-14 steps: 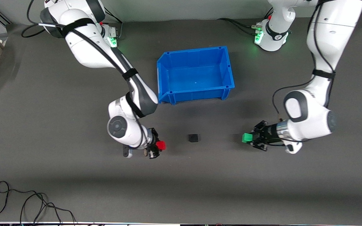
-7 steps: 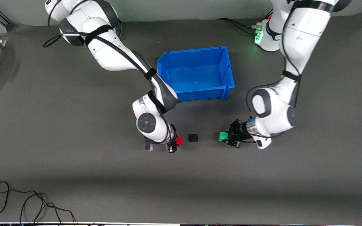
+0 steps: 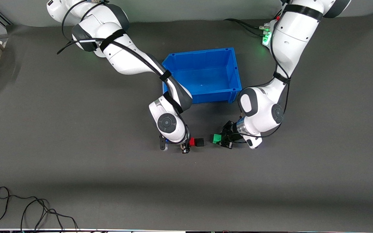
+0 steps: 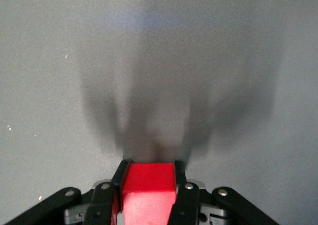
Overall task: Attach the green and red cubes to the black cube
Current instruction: 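Press both cubes against the black cube and open both grippers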
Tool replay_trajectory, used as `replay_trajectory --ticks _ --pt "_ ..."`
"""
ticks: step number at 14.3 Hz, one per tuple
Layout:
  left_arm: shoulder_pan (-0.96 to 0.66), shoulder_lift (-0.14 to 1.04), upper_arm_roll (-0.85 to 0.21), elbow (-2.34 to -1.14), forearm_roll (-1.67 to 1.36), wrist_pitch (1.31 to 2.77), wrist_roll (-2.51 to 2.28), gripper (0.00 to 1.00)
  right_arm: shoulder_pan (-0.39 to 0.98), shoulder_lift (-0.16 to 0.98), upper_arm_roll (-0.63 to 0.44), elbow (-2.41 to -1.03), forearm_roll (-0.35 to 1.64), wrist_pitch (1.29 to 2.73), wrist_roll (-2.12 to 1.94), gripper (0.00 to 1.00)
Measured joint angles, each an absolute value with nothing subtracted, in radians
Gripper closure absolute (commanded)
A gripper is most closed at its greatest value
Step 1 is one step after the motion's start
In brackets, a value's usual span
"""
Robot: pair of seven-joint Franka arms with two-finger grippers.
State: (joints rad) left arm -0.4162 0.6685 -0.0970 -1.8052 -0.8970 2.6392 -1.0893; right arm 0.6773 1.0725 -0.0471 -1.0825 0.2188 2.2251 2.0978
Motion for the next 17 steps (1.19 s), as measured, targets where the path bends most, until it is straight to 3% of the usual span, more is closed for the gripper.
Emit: replay_trajectory --ticks 17 --pt "-0.458 0.756 -0.097 -1.694 -0.897 2.64 -1.21 0.63 0.693 1.086 -0.051 -1.072 0.211 2.261 2.111 1.0"
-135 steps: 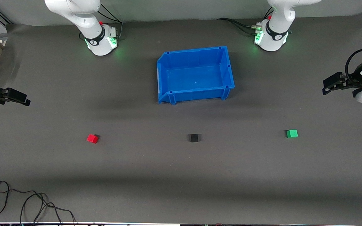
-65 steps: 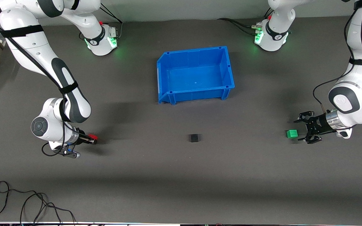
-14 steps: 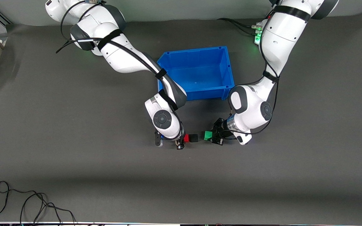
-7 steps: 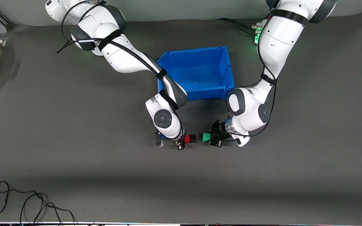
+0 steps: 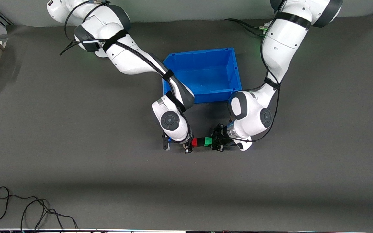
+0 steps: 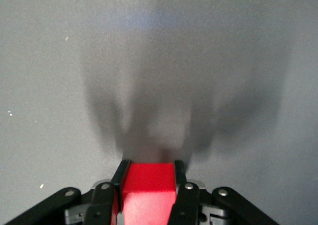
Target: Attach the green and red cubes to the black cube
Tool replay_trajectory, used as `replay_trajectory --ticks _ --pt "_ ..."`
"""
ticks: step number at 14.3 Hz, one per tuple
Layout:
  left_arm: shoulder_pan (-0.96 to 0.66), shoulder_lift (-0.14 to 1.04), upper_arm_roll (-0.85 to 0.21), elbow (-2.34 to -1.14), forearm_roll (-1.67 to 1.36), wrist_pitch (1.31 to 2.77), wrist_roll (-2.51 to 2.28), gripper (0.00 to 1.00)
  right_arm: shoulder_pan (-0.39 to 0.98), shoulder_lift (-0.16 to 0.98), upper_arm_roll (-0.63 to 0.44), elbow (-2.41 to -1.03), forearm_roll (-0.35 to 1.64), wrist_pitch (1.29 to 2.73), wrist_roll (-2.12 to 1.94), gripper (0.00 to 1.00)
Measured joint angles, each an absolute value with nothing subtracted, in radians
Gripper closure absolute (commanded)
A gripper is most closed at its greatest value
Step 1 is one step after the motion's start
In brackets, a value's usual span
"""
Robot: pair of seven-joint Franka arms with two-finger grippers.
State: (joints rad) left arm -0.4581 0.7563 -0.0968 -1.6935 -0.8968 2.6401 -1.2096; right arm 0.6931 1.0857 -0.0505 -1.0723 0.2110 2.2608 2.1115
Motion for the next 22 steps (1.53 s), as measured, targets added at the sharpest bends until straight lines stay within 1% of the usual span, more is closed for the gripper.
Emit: replay_trajectory --ticks 2,3,4,5,6,7,8,9,11,12,15,18,20,22 --pt "-0.461 0.763 -0.097 -1.692 -0.897 2.64 -1.214 0.57 0.693 1.087 -0.053 -1.071 0.211 2.261 2.111 1.0" --pt "-0.462 0.765 -0.097 -1.692 -0.897 2.64 -1.215 0.44 0.693 1.087 -0.054 -1.071 0.211 2.261 2.111 1.0" --pt "-0.464 0.765 -0.097 -1.692 -0.897 2.64 -1.215 0.18 0.693 1.087 -0.054 -1.07 0.211 2.261 2.111 1.0" --pt "-0.466 0.765 -0.097 -1.691 -0.897 2.64 -1.215 0.0 0.693 1.087 -0.054 -1.069 0.211 2.261 2.111 0.99" --pt "-0.468 0.765 -0.097 -1.69 -0.897 2.64 -1.216 0.0 0.693 1.088 -0.055 -1.067 0.211 2.262 2.111 0.88" --pt "-0.468 0.765 -0.097 -1.688 -0.897 2.64 -1.216 0.0 0.693 1.089 -0.056 -1.064 0.211 2.264 2.111 0.57" --pt "-0.468 0.764 -0.096 -1.686 -0.897 2.64 -1.216 0.0 0.693 1.09 -0.058 -1.058 0.211 2.264 2.111 0.35" --pt "-0.468 0.764 -0.094 -1.684 -0.896 2.64 -1.216 0.0 0.692 1.09 -0.058 -1.055 0.21 2.266 2.111 0.23" --pt "-0.46 0.757 -0.082 -1.676 -0.875 2.627 -1.216 0.0 0.692 1.091 -0.058 -1.048 0.196 2.267 2.111 0.19" --pt "-0.447 0.747 -0.071 -1.672 -0.851 2.587 -1.216 0.0 0.692 1.091 -0.058 -1.046 0.192 2.267 2.111 0.19" --pt "-0.361 0.681 -0.041 -1.664 -0.76 2.388 -1.215 0.0 0.692 1.091 -0.059 -1.038 0.188 2.269 2.111 0.19" --pt "-0.233 0.595 -0.029 -1.664 -0.641 2.161 -1.152 0.0 0.685 1.087 -0.067 -1.011 0.185 2.249 2.102 0.19" --pt "-0.138 0.54 -0.026 -1.664 -0.565 2.02 -1.047 0.0 0.665 1.06 -0.073 -0.988 0.183 2.188 2.058 0.19" --pt "-0.04 0.485 -0.025 -1.664 -0.482 1.899 -0.921 0.0 0.624 0.998 -0.073 -0.971 0.183 2.087 1.988 0.19"
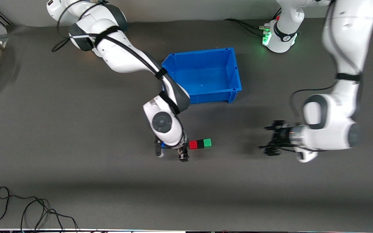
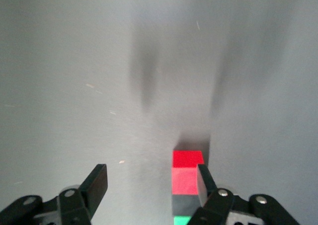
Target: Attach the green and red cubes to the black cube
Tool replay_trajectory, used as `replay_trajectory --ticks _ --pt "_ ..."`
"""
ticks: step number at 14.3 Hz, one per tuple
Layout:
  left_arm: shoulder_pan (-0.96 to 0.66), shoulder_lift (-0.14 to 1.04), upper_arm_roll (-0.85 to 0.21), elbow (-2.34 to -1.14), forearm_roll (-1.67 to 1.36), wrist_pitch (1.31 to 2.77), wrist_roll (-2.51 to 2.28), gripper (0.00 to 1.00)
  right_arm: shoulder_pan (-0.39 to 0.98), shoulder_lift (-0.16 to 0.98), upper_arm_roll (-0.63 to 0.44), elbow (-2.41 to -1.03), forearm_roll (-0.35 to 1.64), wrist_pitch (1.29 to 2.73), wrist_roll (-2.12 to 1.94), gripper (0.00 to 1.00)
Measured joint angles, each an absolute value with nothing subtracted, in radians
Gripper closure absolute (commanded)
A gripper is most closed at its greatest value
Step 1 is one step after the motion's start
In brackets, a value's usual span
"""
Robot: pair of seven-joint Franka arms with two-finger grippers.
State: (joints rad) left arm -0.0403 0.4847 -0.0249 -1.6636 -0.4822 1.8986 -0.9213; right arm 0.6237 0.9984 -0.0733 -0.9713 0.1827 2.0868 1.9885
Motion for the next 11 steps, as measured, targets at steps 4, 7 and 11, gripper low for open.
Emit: replay_trajectory --ticks 4,7,11 --pt "0.114 0.367 -0.024 -1.663 -0.327 1.725 -0.652 0.0 0.512 0.827 -0.073 -0.963 0.183 1.825 1.738 0.11" --pt "0.14 0.288 -0.024 -1.663 -0.251 1.669 -0.502 0.0 0.411 0.701 -0.074 -0.965 0.183 1.661 1.466 0.02" --pt "0.139 0.192 -0.029 -1.664 -0.138 1.627 -0.257 0.0 0.257 0.561 -0.078 -0.97 0.179 1.428 1.036 0.01"
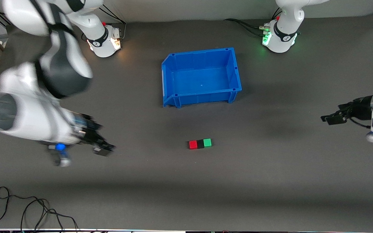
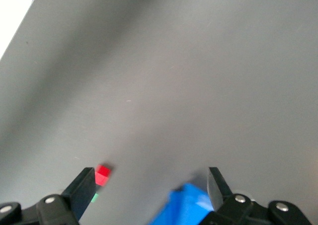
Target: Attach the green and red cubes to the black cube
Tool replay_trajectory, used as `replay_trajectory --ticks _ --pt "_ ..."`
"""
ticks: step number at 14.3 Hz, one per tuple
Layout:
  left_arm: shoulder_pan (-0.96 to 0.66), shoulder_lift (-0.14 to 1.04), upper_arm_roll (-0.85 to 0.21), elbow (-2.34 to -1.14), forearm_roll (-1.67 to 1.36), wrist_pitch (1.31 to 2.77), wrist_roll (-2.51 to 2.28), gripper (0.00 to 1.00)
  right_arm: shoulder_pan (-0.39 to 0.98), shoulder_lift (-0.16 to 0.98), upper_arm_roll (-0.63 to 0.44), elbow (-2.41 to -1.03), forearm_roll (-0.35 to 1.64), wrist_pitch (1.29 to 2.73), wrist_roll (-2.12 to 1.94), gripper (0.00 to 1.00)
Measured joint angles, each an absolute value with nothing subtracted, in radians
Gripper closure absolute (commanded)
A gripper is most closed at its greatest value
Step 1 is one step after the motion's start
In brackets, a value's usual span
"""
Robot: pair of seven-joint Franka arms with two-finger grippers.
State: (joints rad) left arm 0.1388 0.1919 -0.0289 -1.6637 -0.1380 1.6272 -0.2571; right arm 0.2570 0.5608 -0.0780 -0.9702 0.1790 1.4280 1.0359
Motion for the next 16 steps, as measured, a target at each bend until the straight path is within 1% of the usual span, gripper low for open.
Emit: replay_trajectory --ticks 2,5,8,10,13,16 --pt "0.135 0.147 -0.037 -1.664 -0.072 1.626 -0.122 0.0 0.163 0.51 -0.08 -0.973 0.177 1.356 0.818 0.01" --pt "0.13 0.086 -0.045 -1.665 -0.042 1.623 0.001 0.0 0.037 0.444 -0.09 -0.99 0.164 1.285 0.515 0.01" --pt "0.129 0.041 -0.045 -1.666 -0.039 1.613 0.025 0.0 0.013 0.376 -0.138 -1.056 0.077 1.274 0.208 0.01" --pt "0.126 0.017 -0.052 -1.665 -0.039 1.612 0.029 0.0 0.015 0.347 -0.171 -1.096 0.061 1.276 0.101 0.01" --pt "0.118 0.001 -0.091 -1.658 -0.039 1.612 0.028 0.0 0.02 0.323 -0.183 -1.168 0.06 1.329 0.069 0.01" --pt "0.104 0.001 -0.111 -1.639 -0.039 1.612 0.028 0.0 0.033 0.243 -0.183 -1.328 0.057 1.459 0.066 0.01"
